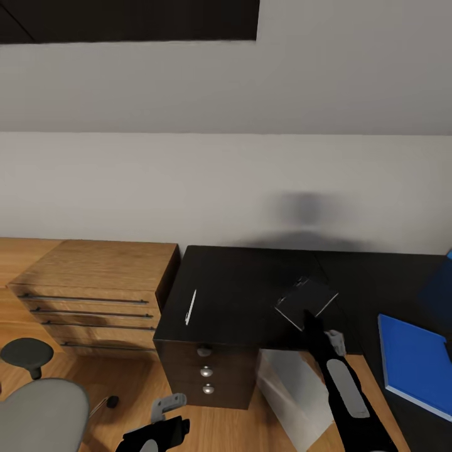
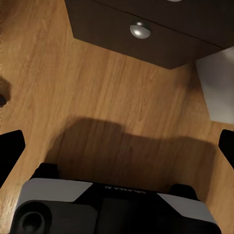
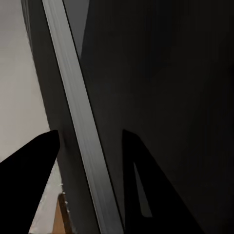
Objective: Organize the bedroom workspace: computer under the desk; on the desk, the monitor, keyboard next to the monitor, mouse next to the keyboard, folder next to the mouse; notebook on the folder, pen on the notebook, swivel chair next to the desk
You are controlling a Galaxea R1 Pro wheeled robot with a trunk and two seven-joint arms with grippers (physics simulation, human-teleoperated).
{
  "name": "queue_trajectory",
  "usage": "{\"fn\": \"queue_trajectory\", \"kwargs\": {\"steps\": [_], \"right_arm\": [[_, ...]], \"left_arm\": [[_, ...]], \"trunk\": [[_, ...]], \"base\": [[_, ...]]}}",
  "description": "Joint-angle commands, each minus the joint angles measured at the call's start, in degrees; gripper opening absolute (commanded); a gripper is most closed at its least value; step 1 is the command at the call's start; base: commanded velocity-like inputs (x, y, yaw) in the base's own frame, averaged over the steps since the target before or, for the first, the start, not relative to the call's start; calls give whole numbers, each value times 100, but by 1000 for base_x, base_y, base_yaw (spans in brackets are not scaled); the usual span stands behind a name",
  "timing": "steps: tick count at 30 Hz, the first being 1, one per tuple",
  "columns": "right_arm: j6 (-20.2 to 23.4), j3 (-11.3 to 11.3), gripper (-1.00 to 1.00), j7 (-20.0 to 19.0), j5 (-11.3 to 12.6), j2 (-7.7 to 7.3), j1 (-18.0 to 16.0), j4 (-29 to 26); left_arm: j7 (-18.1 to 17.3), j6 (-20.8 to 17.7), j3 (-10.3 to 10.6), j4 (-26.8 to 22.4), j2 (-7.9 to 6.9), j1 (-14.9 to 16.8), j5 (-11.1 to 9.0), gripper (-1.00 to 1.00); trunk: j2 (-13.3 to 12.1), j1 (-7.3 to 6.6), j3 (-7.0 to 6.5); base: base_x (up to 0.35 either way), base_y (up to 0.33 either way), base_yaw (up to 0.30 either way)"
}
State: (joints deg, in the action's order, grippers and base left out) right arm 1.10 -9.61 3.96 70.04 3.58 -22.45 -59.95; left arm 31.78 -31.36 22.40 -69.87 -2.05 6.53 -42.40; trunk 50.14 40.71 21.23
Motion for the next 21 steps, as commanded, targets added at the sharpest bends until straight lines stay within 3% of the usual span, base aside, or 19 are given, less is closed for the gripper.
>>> {"fn": "queue_trajectory", "kwargs": {"steps": [1, 6, 9, 11, 21], "right_arm": [[-78, -62, -100, 46, 86, 6, -1, -22], [-408, -354, -100, 111, 176, -12, 3, -74], [-452, -740, -100, 136, 197, -10, 4, -89], [-453, -864, -100, 143, 201, -8, 4, -93], [-453, -1040, -100, 208, 203, -23, 4, -96]], "left_arm": [[59, 12, 20, 1, -6, 6, -56, 100], [56, 59, 21, 29, -6, 6, -60, 100], [49, 66, 26, 33, 0, 6, -65, 100], [48, 68, 27, 34, 2, 6, -66, 100], [48, 68, 27, 34, 3, 6, -75, 100]], "trunk": [[-36, -22, -11], [-157, -88, -65], [-157, -88, -65], [-157, -88, -61], [-157, -88, -25]], "base": [[0, 0, 0], [0, 0, 0], [0, 0, -2], [0, 0, -82], [0, 0, -213]]}}
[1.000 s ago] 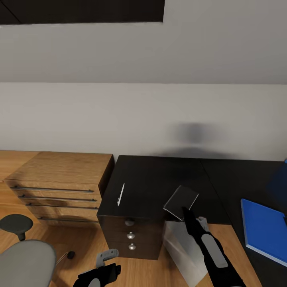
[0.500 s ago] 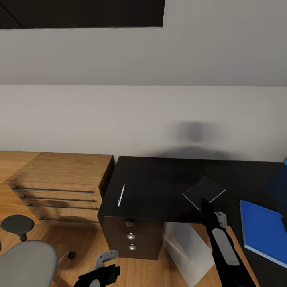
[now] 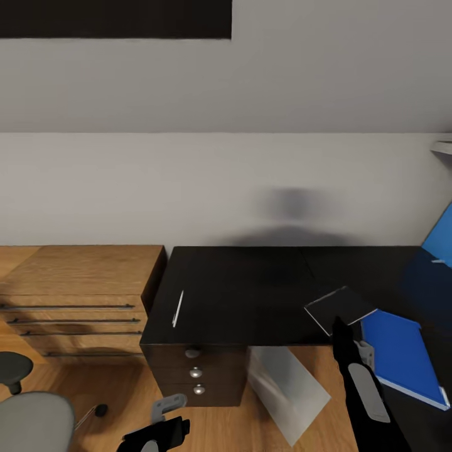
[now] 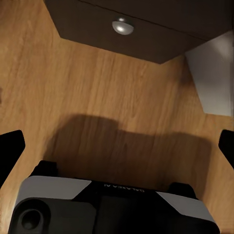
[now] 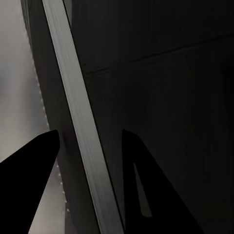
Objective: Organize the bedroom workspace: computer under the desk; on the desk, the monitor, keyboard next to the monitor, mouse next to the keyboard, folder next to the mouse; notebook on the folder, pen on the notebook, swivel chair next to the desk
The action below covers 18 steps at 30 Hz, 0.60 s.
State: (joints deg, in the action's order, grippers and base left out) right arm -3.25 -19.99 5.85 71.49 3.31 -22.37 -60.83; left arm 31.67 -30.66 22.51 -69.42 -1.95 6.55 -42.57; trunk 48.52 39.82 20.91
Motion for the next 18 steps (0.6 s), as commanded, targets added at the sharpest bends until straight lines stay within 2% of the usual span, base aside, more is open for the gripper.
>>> {"fn": "queue_trajectory", "kwargs": {"steps": [1, 18], "right_arm": [[-18, -16, -100, 69, 58, 1, -5, -8], [-18, -75, -100, 205, 58, -5, -5, -8]], "left_arm": [[59, -1, 16, -10, -7, 4, -58, 100], [59, 2, 16, -2, -7, 4, -58, 100]], "trunk": [[6, 1, 11], [6, 1, 76]], "base": [[0, 0, -239], [0, 0, -240]]}}
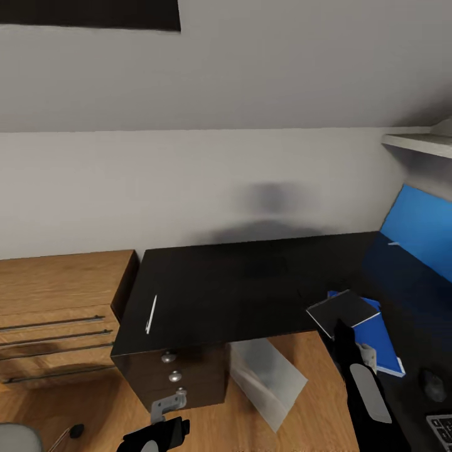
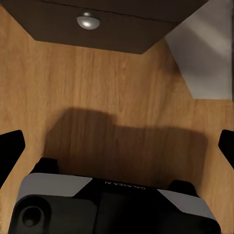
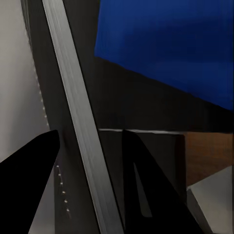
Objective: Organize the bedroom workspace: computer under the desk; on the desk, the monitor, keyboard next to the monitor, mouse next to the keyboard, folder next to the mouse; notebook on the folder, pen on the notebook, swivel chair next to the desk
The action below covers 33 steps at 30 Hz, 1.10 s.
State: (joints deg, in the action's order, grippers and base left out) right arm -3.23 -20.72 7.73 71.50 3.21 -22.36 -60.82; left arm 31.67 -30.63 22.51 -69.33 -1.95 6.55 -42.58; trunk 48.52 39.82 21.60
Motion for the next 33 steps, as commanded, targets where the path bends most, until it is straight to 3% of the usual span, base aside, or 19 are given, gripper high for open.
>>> {"fn": "queue_trajectory", "kwargs": {"steps": [1, 14, 33], "right_arm": [[-19, -2, -100, 18, 57, 4, -5, -9], [-19, -2, -100, 17, 57, 4, -5, -9], [6, 45, -100, -8, 70, -12, -5, 0]], "left_arm": [[59, 0, 16, -10, -7, 4, -56, 100], [51, 3, 15, -10, -19, 4, -49, 100], [41, 90, 16, 43, -26, 4, -52, 100]], "trunk": [[6, 1, 11], [6, 1, 61], [6, 1, 72]], "base": [[0, 0, -240], [0, 0, -231], [74, -13, -17]]}}
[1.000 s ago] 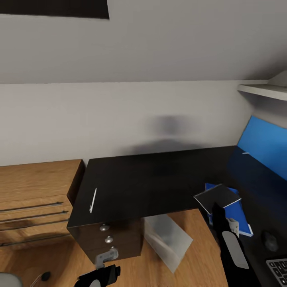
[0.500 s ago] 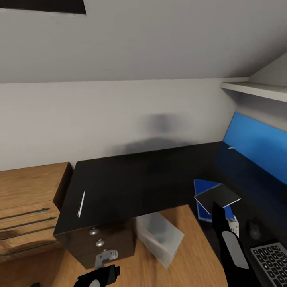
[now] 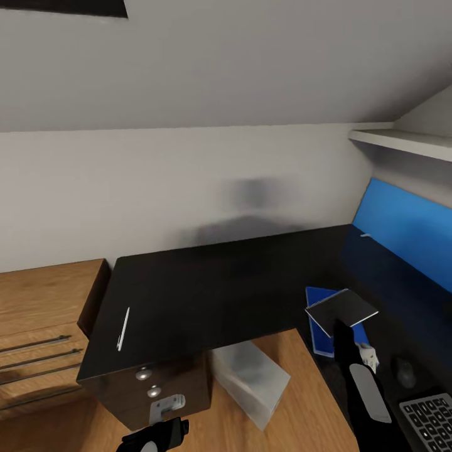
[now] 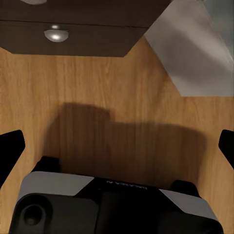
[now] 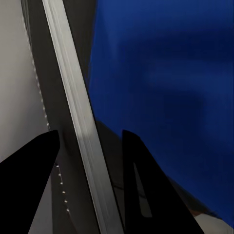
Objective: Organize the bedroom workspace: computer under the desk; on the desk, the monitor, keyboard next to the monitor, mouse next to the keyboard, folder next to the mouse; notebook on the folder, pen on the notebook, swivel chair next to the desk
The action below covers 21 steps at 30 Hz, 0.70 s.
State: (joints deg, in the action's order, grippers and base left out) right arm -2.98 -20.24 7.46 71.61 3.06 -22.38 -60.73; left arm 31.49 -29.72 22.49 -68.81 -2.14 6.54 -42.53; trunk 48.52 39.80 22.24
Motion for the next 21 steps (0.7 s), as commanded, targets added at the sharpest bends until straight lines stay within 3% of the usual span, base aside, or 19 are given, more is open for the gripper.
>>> {"fn": "queue_trajectory", "kwargs": {"steps": [1, 6, 21], "right_arm": [[-19, -3, -100, 17, 60, 3, -3, -9], [-33, -21, -100, 10, 56, 16, -3, -9], [-50, -48, -100, 165, 47, 12, -3, 0]], "left_arm": [[59, -1, 18, -2, -6, 5, -56, 100], [59, 1, 25, 84, 9, 5, -51, 100], [59, 1, 27, 113, 12, 5, -46, 100]], "trunk": [[5, 3, 7], [5, 3, 7], [5, 3, 7]], "base": [[238, 0, 0], [240, 0, 0], [11, 0, 0]]}}
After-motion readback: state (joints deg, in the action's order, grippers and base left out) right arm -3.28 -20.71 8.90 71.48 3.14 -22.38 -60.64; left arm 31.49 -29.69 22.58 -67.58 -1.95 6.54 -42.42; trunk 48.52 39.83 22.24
